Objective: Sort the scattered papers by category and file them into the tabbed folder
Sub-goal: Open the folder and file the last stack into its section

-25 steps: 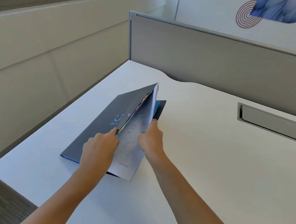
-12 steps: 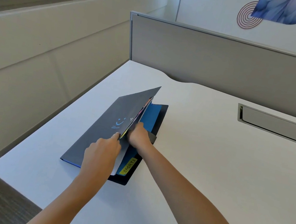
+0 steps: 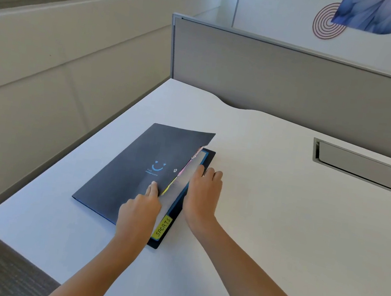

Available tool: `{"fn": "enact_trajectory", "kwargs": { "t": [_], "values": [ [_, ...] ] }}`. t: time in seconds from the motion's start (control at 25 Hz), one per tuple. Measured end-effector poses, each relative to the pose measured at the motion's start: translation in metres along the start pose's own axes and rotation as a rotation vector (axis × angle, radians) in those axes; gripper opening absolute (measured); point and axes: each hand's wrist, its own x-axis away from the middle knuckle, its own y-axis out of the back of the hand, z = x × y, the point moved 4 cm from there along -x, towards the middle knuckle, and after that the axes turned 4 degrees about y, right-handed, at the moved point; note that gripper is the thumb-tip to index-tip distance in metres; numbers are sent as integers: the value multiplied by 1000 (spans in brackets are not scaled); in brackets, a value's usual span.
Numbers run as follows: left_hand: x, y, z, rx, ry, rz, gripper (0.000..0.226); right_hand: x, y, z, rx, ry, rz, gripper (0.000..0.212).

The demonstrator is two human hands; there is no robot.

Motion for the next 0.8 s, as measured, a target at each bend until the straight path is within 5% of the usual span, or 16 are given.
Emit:
{"fn": "enact_trajectory", "kwargs": {
  "t": [0.2, 0.48, 0.68, 0.8],
  "values": [
    [5, -22, -7, -17, -119, -143, 63, 4, -18, -37, -224, -94, 124, 19],
    [1, -28, -10, -199, -114, 98, 63, 9, -34, -48, -757, -275, 40, 11],
    [-24, -29, 17, 178, -144, -268, 6, 8, -40, -37, -789, -183, -12, 22],
    [-39, -46, 28, 122, -221, -239, 27, 8, -44, -32, -724, -62, 6, 31]
  ]
}}
